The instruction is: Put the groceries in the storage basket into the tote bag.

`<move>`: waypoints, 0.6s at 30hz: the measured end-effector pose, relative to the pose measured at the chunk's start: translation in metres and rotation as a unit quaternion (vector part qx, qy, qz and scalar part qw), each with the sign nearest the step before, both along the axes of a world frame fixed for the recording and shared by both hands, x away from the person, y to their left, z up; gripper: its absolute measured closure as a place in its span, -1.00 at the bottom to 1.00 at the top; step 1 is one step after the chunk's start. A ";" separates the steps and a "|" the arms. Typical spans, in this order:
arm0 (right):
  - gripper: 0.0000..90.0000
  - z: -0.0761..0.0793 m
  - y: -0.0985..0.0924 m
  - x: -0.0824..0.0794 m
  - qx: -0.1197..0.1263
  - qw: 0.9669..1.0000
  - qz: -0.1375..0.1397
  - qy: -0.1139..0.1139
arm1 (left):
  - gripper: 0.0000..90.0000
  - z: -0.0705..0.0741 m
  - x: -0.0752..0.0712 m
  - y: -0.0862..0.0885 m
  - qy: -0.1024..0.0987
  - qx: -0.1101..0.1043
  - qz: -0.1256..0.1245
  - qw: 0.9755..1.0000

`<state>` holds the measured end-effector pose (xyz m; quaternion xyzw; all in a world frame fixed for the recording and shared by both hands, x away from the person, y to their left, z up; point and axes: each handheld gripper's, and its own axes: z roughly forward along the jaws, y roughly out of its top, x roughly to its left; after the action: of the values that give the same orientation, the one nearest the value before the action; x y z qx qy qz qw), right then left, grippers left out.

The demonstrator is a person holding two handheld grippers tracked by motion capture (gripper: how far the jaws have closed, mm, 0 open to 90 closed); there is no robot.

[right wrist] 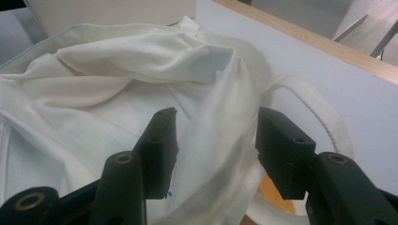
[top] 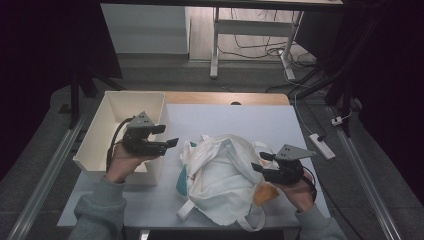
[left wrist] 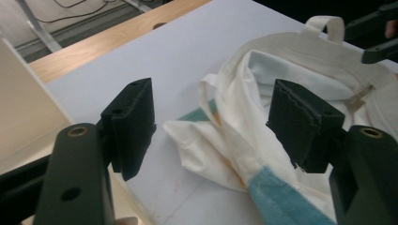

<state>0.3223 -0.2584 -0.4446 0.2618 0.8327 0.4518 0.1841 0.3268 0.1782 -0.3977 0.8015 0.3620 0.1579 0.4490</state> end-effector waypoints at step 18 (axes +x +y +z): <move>0.09 -0.001 -0.005 0.001 0.003 1.000 -0.008 0.004 | -0.34 -0.008 0.011 0.046 0.009 0.031 0.094 0.995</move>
<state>0.3233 -0.2636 -0.4459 0.2705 0.8299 0.4521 0.1838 0.3376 0.2242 -0.4058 0.7788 0.4345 0.2035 0.4040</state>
